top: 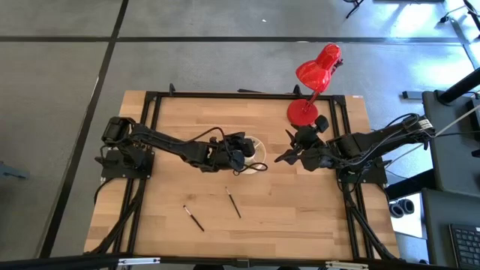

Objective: Put items in baskets/containers
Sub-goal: Put the eyeshadow brush into the brush organizer

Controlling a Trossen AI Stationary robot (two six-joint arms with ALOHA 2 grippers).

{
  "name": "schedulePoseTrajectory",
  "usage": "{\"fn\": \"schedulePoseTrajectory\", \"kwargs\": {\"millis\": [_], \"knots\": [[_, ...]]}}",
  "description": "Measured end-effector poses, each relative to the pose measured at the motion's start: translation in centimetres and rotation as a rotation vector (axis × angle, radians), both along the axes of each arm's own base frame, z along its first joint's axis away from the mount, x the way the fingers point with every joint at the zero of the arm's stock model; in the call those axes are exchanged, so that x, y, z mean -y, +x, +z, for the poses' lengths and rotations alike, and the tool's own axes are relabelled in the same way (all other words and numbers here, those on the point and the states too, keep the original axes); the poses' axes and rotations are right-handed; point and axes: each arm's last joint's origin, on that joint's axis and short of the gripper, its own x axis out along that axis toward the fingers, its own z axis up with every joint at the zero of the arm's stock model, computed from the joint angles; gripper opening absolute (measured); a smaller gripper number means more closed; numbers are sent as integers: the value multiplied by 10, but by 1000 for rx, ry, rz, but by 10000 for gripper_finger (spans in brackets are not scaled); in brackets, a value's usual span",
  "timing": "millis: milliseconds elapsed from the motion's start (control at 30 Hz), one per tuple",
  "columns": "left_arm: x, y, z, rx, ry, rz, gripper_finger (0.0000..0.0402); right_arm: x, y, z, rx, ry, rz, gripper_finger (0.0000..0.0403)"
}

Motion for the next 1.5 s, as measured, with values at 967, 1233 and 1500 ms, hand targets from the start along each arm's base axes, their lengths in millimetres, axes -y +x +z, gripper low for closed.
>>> {"fn": "schedulePoseTrajectory", "kwargs": {"millis": [967, 1233, 1500], "knots": [[27, -24, -6, 981, -762, 547, 127, -9, 20, -21, -68, 140, 79, 121], [34, -35, -16, 1000, -991, 753, 127, -12, 39, -36, -126, 297, 194, 121], [35, -39, -33, 991, -1077, 832, 127, -1, 63, -31, -11, 253, 214, 121]]}}
